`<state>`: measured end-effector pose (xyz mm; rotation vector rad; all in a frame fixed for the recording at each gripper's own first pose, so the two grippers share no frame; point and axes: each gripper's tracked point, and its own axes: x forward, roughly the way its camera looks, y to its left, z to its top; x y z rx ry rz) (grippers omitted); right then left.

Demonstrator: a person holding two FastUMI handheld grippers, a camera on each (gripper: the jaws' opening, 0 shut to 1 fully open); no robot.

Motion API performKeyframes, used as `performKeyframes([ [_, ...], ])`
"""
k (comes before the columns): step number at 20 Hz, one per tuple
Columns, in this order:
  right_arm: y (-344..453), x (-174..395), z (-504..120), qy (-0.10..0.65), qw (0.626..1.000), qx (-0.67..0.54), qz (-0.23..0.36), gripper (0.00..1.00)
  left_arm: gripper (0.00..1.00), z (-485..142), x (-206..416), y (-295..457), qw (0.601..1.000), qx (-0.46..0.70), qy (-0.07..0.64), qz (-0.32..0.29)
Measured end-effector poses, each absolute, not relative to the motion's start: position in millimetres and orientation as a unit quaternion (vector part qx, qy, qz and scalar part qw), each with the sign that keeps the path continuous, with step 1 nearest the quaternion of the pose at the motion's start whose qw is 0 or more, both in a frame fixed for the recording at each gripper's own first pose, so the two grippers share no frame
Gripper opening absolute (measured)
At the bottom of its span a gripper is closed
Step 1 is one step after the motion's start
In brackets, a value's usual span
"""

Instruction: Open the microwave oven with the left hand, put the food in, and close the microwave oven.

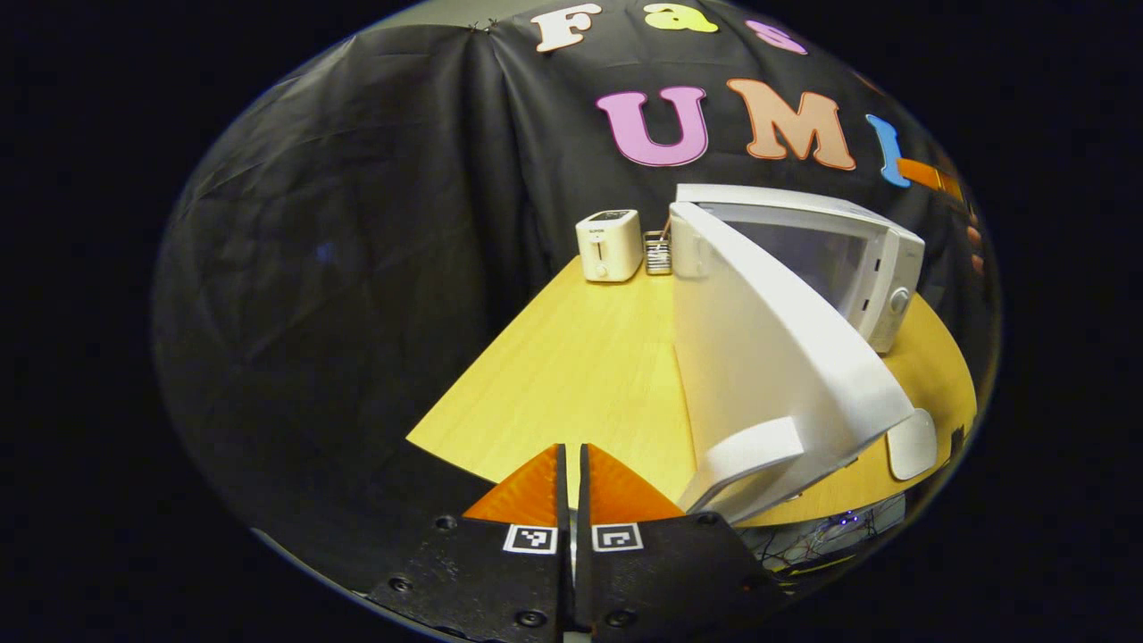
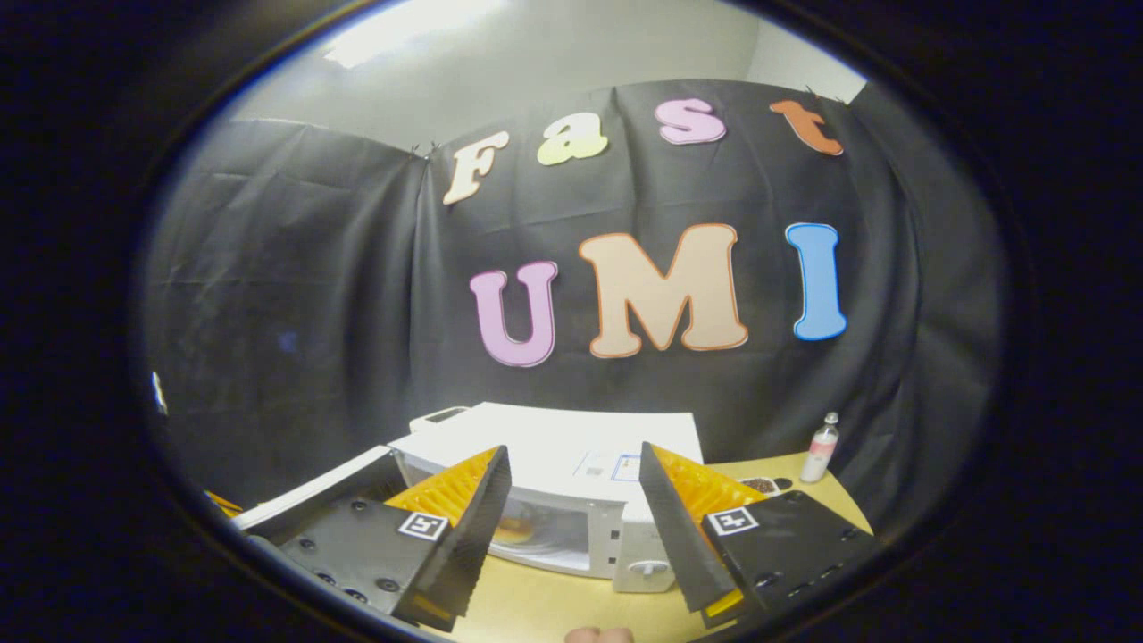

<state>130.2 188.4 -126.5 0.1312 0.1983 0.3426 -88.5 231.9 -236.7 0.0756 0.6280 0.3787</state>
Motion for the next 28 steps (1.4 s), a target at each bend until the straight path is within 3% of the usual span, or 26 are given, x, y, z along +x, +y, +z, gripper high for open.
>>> performKeyframes([
  [4, 164.3, 131.7, -104.4, 0.075, 0.985, 0.054, 0.147, 0.89, 0.00, -244.7, -77.7, 210.0, 0.937, 0.033, 0.306, 0.169],
  [5, 159.0, 130.9, -100.6, 0.073, 0.986, 0.056, 0.141, 0.84, 0.00, -247.5, -74.1, 206.1, 0.936, 0.038, 0.309, 0.163],
  [17, 81.1, 124.3, -78.1, 0.073, 0.993, 0.058, 0.071, 0.84, 0.00, -246.7, -35.1, 138.7, 0.948, 0.089, 0.299, 0.061],
  [28, 62.7, 99.9, -75.3, 0.079, 0.994, 0.048, 0.063, 0.84, 0.00, -255.5, 22.2, 60.6, 0.951, 0.115, 0.282, -0.046],
])
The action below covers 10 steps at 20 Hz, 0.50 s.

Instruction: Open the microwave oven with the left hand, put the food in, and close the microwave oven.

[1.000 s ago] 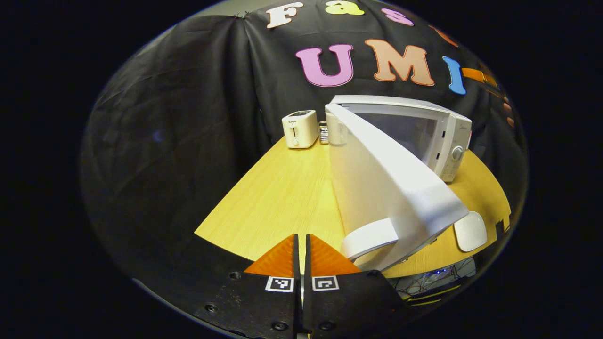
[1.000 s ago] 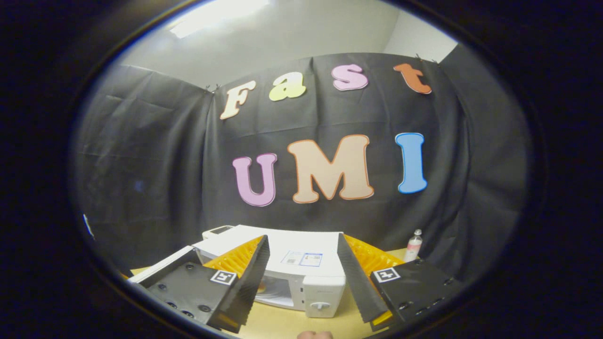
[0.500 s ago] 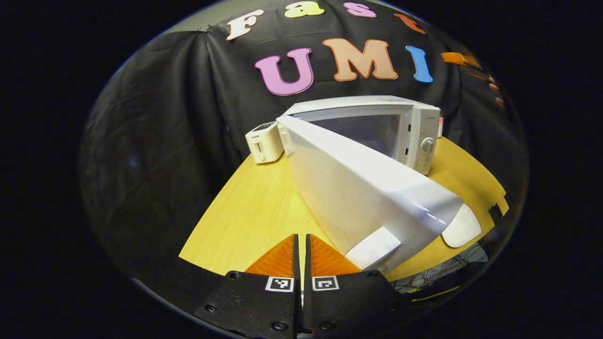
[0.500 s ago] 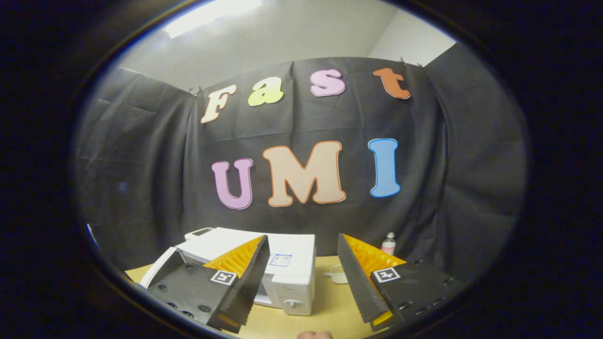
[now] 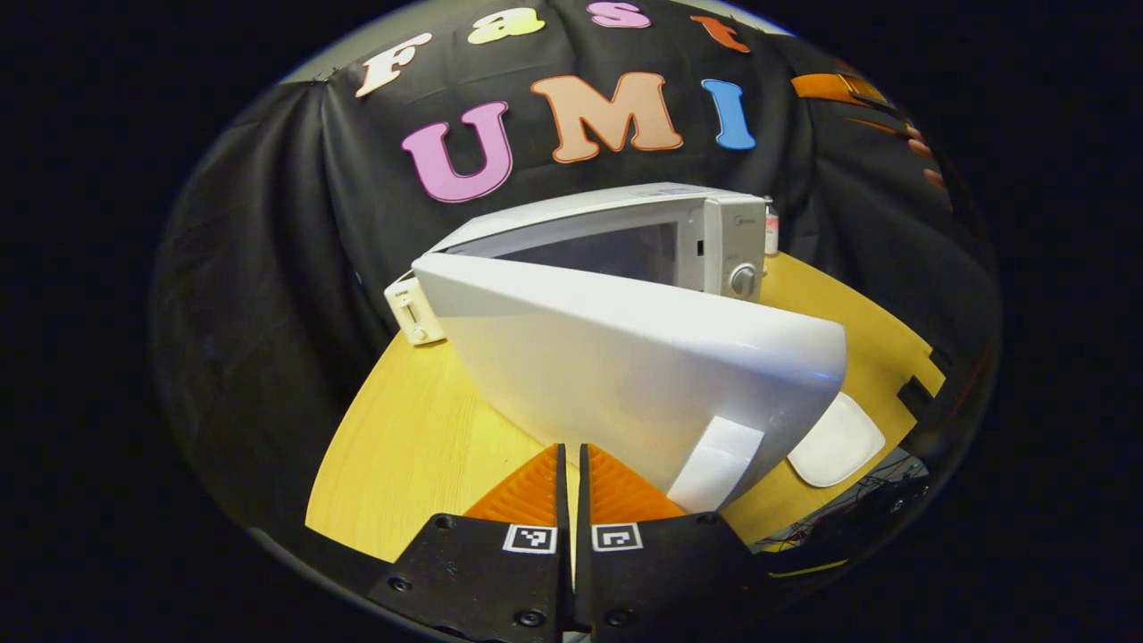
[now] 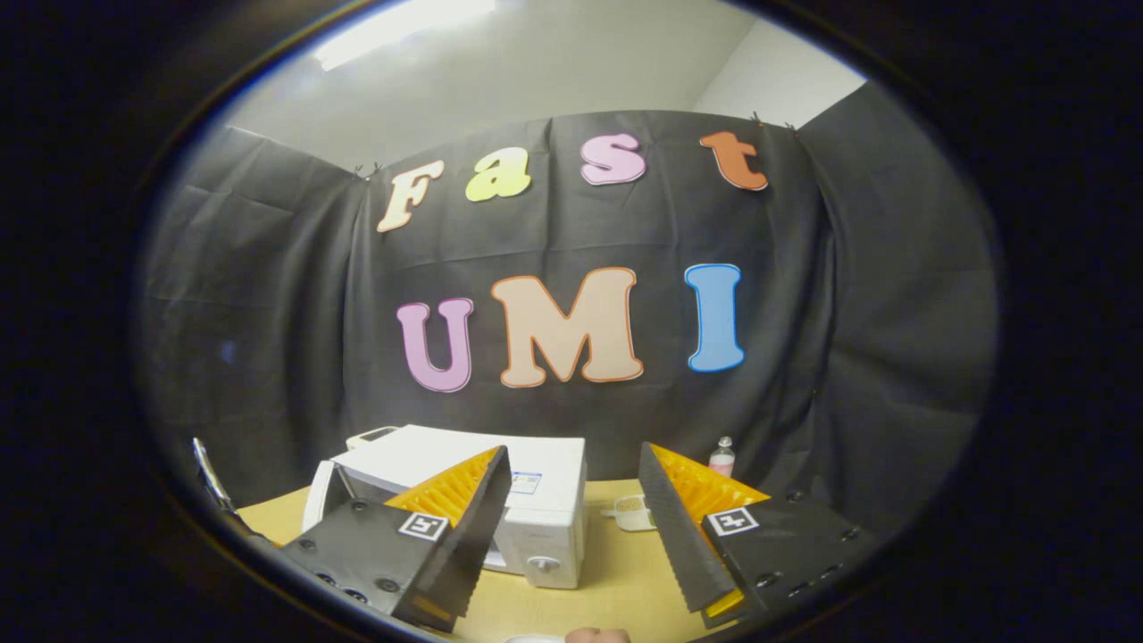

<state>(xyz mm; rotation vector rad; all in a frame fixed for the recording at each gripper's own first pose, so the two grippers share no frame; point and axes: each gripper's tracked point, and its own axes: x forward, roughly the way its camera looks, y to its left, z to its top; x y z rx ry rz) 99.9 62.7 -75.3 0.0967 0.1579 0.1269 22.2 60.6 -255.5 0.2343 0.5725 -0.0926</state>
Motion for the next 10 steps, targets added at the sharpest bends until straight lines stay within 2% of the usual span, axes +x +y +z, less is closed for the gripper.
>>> performKeyframes([
  [10, 35.6, 98.0, -61.3, 0.067, 0.996, 0.042, 0.035, 0.84, 0.00, -254.5, 79.0, 23.9, 0.953, 0.135, 0.253, -0.095],
])
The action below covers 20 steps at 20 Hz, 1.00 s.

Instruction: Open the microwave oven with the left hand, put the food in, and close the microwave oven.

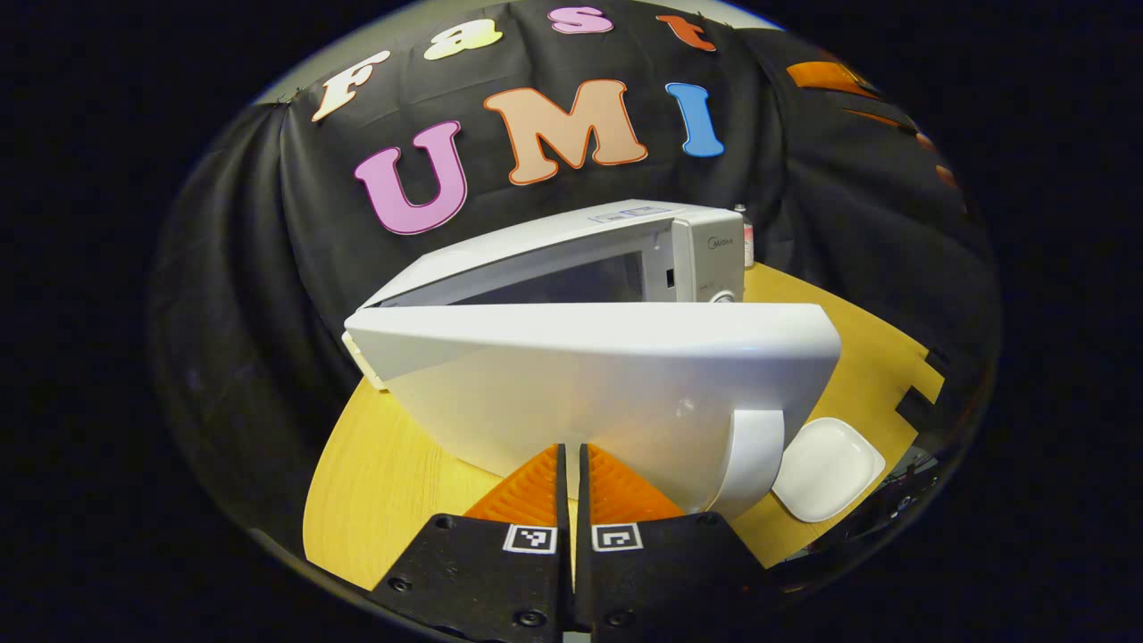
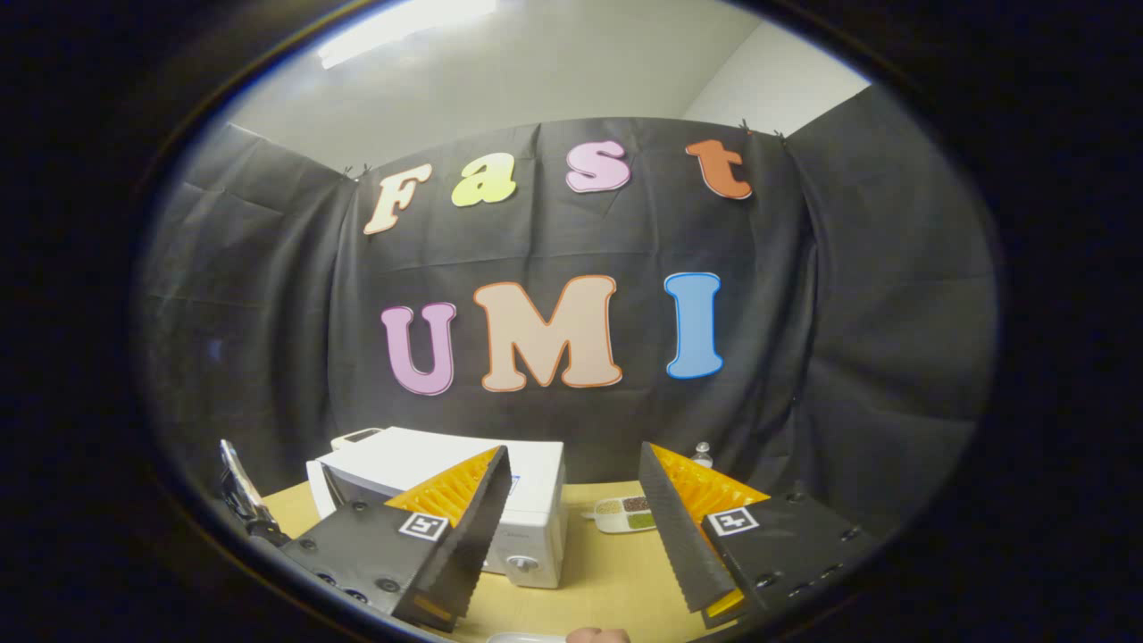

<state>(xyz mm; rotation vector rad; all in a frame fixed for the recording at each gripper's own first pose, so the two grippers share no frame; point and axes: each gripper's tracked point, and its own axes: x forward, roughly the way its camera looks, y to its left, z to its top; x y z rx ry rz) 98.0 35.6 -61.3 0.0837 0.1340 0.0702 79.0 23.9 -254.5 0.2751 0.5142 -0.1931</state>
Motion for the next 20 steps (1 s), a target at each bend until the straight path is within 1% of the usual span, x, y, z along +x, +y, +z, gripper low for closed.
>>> performKeyframes([
  [5, 29.2, 100.3, -64.4, 0.064, 0.997, 0.035, 0.029, 0.84, 0.00, -252.4, 108.2, 8.7, 0.951, 0.150, 0.243, -0.118],
  [10, 23.6, 103.3, -62.1, 0.059, 0.997, 0.033, 0.022, 0.84, 0.00, -250.0, 133.2, 1.3, 0.952, 0.154, 0.233, -0.128],
  [16, 21.7, 107.1, -58.6, 0.058, 0.997, 0.037, 0.020, 0.84, 0.00, -253.3, 161.9, 6.3, 0.954, 0.153, 0.228, -0.118],
  [17, 22.5, 106.5, -59.5, 0.059, 0.997, 0.037, 0.021, 0.89, 0.00, -254.4, 165.9, 6.6, 0.955, 0.147, 0.230, -0.116],
  [18, 23.5, 106.0, -58.3, 0.059, 0.997, 0.037, 0.021, 0.84, 0.00, -256.1, 168.8, 7.9, 0.955, 0.141, 0.234, -0.113],
  [20, 26.4, 105.2, -58.4, 0.058, 0.997, 0.036, 0.024, 0.84, 0.00, -256.3, 176.9, 9.7, 0.957, 0.143, 0.232, -0.105],
])
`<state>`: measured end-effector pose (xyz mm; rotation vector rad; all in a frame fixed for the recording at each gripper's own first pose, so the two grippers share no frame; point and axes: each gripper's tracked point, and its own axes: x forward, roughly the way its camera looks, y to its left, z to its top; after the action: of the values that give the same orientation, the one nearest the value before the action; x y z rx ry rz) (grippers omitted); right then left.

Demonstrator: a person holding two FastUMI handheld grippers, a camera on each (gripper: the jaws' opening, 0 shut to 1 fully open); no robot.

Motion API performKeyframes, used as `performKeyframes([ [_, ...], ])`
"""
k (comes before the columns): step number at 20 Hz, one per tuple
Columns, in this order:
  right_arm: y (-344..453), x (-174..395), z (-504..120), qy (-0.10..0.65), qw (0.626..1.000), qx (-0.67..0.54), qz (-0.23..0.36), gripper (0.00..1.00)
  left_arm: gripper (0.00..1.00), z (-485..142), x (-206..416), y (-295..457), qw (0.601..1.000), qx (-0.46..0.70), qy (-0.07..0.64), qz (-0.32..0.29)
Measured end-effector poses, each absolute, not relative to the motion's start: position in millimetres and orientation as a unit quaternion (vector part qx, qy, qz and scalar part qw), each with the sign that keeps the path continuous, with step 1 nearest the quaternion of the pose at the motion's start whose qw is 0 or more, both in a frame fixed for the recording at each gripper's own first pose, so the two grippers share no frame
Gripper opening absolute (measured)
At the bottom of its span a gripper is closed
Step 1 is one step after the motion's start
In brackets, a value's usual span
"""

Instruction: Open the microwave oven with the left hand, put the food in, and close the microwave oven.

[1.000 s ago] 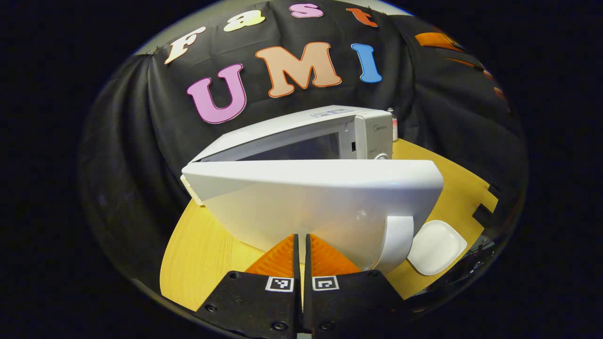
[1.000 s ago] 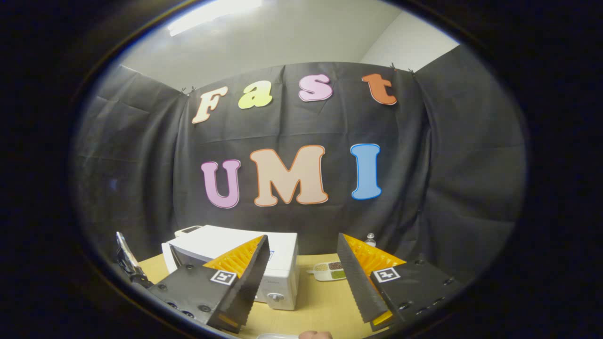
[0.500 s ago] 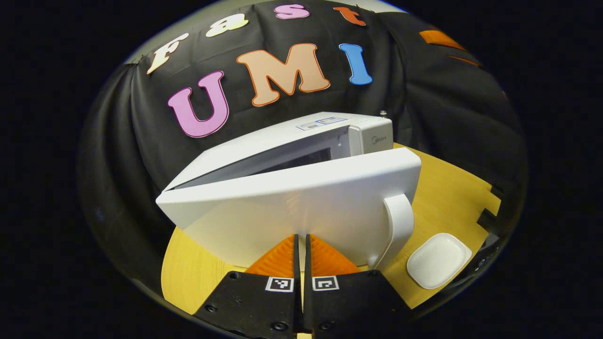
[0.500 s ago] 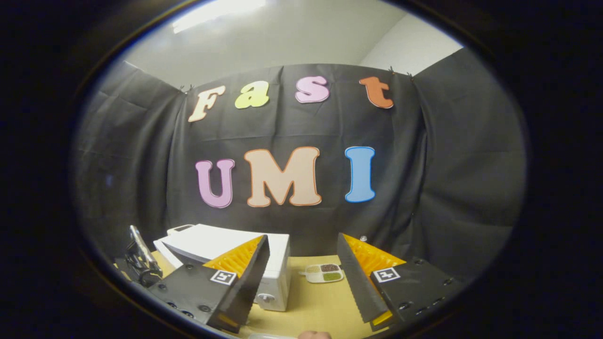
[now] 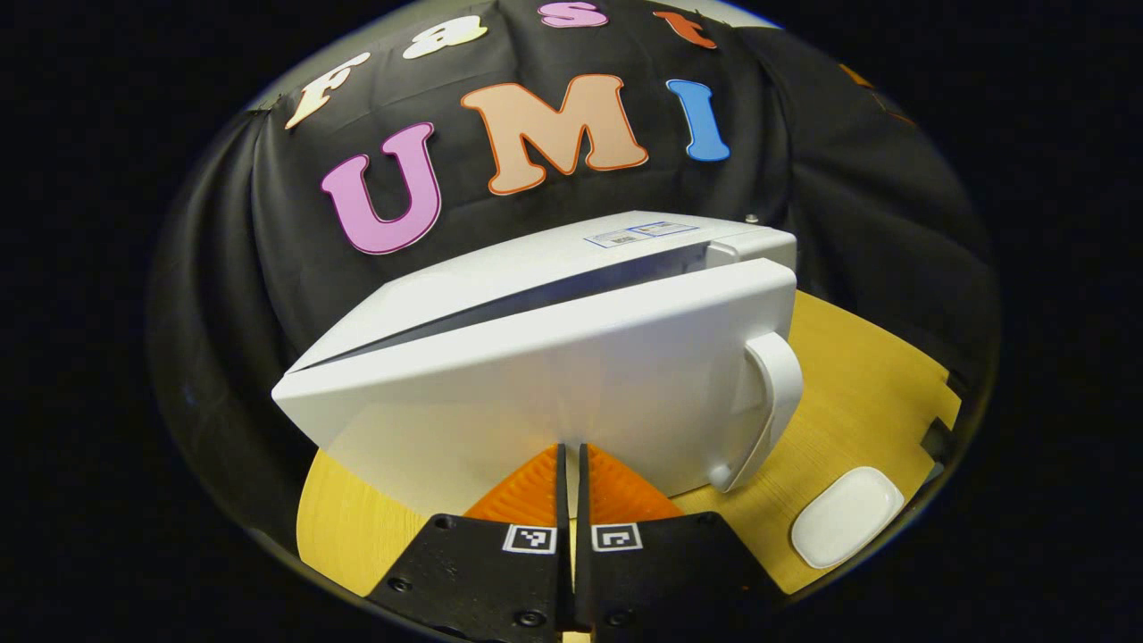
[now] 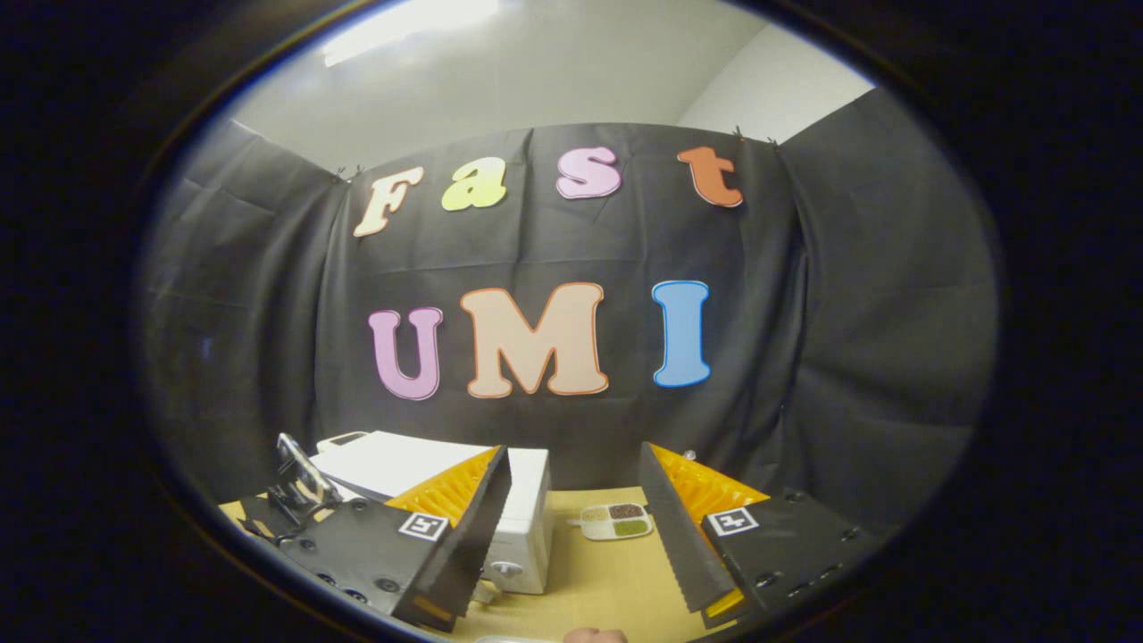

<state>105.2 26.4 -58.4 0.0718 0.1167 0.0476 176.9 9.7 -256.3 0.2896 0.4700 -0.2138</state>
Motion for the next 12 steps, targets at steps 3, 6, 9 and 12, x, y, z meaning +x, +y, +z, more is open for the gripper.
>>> performKeyframes([
  [3, 28.4, 106.7, -63.0, 0.061, 0.997, 0.033, 0.025, 0.84, 0.00, -255.9, 190.9, 6.9, 0.958, 0.154, 0.221, -0.101],
  [6, 27.5, 106.8, -64.4, 0.062, 0.997, 0.032, 0.021, 0.84, 0.00, -257.2, 193.7, 2.9, 0.957, 0.159, 0.219, -0.108],
  [9, 27.7, 107.8, -67.0, 0.061, 0.998, 0.022, 0.020, 0.84, 0.00, -255.4, 194.0, 2.6, 0.957, 0.163, 0.213, -0.111],
  [12, 31.2, 110.9, -68.8, 0.063, 0.997, 0.024, 0.024, 0.84, 0.00, -252.3, 198.3, 4.4, 0.963, 0.142, 0.203, -0.102],
])
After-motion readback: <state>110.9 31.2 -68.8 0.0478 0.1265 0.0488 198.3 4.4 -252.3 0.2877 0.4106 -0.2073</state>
